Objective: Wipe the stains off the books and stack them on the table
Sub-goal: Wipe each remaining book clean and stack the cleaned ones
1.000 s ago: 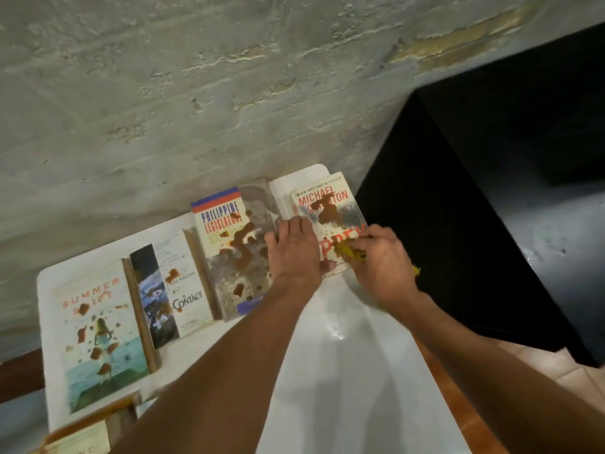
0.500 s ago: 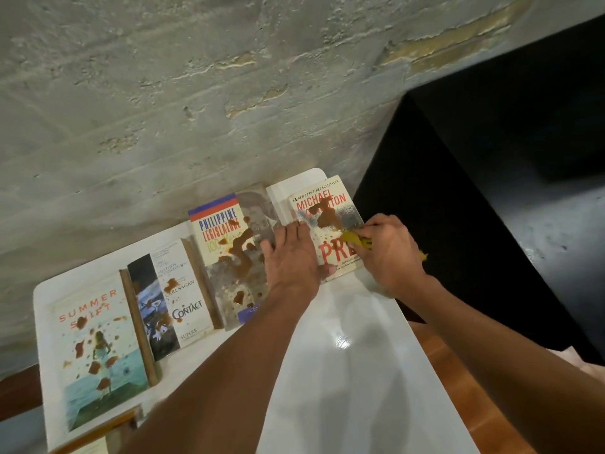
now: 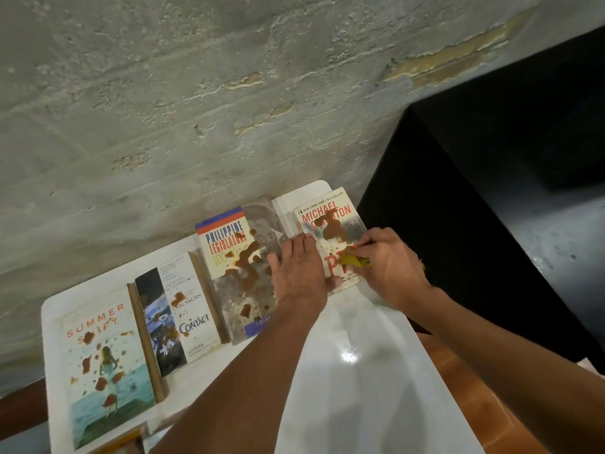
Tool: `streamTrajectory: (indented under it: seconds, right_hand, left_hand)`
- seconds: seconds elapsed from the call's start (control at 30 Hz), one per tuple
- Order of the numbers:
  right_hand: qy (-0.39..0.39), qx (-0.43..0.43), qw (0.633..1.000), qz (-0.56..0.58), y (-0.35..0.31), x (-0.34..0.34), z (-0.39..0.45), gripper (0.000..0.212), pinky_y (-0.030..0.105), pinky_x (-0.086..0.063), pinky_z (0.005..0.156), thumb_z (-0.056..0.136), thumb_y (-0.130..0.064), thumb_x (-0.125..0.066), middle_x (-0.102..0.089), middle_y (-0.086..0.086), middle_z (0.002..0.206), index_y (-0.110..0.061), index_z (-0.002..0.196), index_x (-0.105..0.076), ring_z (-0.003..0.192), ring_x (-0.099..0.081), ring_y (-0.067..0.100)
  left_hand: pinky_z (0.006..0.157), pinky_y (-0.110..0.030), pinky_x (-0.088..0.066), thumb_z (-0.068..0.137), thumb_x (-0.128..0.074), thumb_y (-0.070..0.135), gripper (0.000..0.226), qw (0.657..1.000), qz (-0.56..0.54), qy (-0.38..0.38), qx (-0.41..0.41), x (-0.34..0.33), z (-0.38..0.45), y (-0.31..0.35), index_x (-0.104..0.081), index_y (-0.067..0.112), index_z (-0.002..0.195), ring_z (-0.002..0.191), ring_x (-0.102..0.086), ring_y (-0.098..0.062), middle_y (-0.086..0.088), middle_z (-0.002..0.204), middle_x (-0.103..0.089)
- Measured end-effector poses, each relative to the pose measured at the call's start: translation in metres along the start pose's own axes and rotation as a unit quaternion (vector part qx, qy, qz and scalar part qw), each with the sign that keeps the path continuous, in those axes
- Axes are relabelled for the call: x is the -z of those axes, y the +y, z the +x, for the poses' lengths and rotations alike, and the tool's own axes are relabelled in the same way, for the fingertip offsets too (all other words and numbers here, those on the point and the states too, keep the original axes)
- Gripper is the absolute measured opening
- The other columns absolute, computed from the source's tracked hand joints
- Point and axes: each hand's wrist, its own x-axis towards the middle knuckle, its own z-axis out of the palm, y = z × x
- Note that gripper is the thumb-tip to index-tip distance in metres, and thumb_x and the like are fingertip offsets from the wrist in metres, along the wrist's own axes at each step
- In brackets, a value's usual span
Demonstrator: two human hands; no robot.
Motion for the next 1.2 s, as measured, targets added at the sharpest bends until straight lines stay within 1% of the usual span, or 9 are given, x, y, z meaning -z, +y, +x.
streamTrajectory:
  seconds: [0.07, 0.2, 0.37, 0.47, 0.63, 0.77, 0.93, 1.07, 1.2]
  right_hand:
    - [0.025, -0.048, 0.998, 0.018, 0.001, 0.001, 0.006, 0.046, 0.028, -0.047, 0.091, 0.091, -0.041, -0.067, -0.057, -0.006, 0.130, -0.028, 0.135, -0.061, 0.120, -0.043, 0.014]
    - [0.014, 0.022, 0.999, -0.019, -0.009, -0.008, -0.003, 0.049, 0.027, -0.049, 0.089, 0.094, -0.040, -0.065, -0.057, -0.004, 0.135, -0.027, 0.140, -0.056, 0.119, -0.045, 0.015]
    - [0.026, -0.049, 0.998, 0.020, -0.002, 0.001, 0.008, 0.051, 0.030, -0.049, 0.092, 0.093, -0.043, -0.064, -0.058, -0.002, 0.132, -0.024, 0.140, -0.057, 0.120, -0.044, 0.015]
    - [0.006, -0.005, 1.000, -0.001, -0.004, -0.002, 0.004, 0.049, 0.027, -0.049, 0.090, 0.093, -0.041, -0.065, -0.057, -0.003, 0.133, -0.025, 0.140, -0.057, 0.120, -0.044, 0.014]
    - [0.041, -0.053, 0.997, 0.036, 0.000, 0.005, 0.016, 0.047, 0.028, -0.051, 0.085, 0.091, -0.043, -0.068, -0.061, -0.006, 0.120, -0.027, 0.134, -0.061, 0.108, -0.046, 0.009]
    - [0.018, 0.006, 1.000, 0.014, -0.003, 0.002, 0.007, 0.044, 0.024, -0.049, 0.086, 0.094, -0.042, -0.065, -0.060, -0.006, 0.128, -0.025, 0.134, -0.062, 0.114, -0.046, 0.009]
    - [0.053, -0.043, 0.997, 0.047, 0.003, 0.007, 0.014, 0.044, 0.025, -0.048, 0.085, 0.092, -0.043, -0.066, -0.062, -0.007, 0.119, -0.024, 0.131, -0.064, 0.109, -0.047, 0.008]
    - [0.018, 0.026, 0.999, 0.008, 0.002, 0.003, 0.009, 0.043, 0.020, -0.043, 0.081, 0.094, -0.043, -0.063, -0.060, -0.007, 0.125, -0.026, 0.133, -0.063, 0.112, -0.046, 0.008]
    - [0.067, -0.030, 0.997, 0.029, 0.005, 0.007, 0.021, 0.044, 0.023, -0.046, 0.079, 0.091, -0.044, -0.067, -0.062, -0.007, 0.120, -0.025, 0.131, -0.064, 0.107, -0.049, 0.008]
  left_hand:
    - [0.110, -0.043, -0.024, 0.083, -0.068, 0.064, 0.087, 1.000, 0.001, -0.004, 0.001, 0.001, 0.000, 0.001, -0.029, 0.020, 0.146, 0.140, -0.029, -0.024, -0.001, 0.151, -0.037]
    - [0.109, -0.043, -0.025, 0.083, -0.066, 0.065, 0.087, 1.000, 0.007, -0.002, -0.003, 0.001, 0.001, -0.001, -0.028, 0.019, 0.147, 0.139, -0.030, -0.024, -0.001, 0.151, -0.037]
    - [0.111, -0.043, -0.025, 0.083, -0.066, 0.065, 0.087, 1.000, 0.006, -0.005, 0.000, 0.001, 0.002, 0.000, -0.026, 0.020, 0.147, 0.140, -0.029, -0.024, -0.001, 0.152, -0.036]
    - [0.112, -0.044, -0.025, 0.084, -0.066, 0.065, 0.088, 1.000, 0.010, -0.008, 0.001, 0.000, 0.001, 0.001, -0.025, 0.020, 0.147, 0.140, -0.029, -0.025, -0.002, 0.152, -0.036]
    - [0.111, -0.044, -0.024, 0.083, -0.067, 0.065, 0.088, 1.000, 0.009, -0.010, 0.004, 0.002, 0.003, 0.000, -0.026, 0.019, 0.146, 0.140, -0.030, -0.025, -0.003, 0.151, -0.037]
    - [0.109, -0.044, -0.026, 0.081, -0.066, 0.068, 0.090, 1.000, 0.022, -0.011, -0.003, 0.002, 0.005, 0.000, -0.028, 0.018, 0.146, 0.138, -0.032, -0.025, -0.003, 0.150, -0.039]
    - [0.107, -0.043, -0.025, 0.082, -0.067, 0.066, 0.088, 1.000, 0.019, -0.012, -0.007, -0.001, 0.005, 0.001, -0.029, 0.018, 0.145, 0.136, -0.032, -0.024, -0.002, 0.148, -0.039]
    - [0.107, -0.044, -0.026, 0.080, -0.067, 0.067, 0.089, 1.000, 0.028, -0.010, -0.007, -0.002, 0.005, 0.002, -0.030, 0.018, 0.144, 0.135, -0.032, -0.025, -0.003, 0.148, -0.040]
    - [0.107, -0.044, -0.025, 0.081, -0.068, 0.065, 0.088, 1.000, 0.024, -0.012, 0.000, -0.004, 0.006, 0.002, -0.030, 0.018, 0.143, 0.135, -0.032, -0.025, -0.003, 0.147, -0.041]
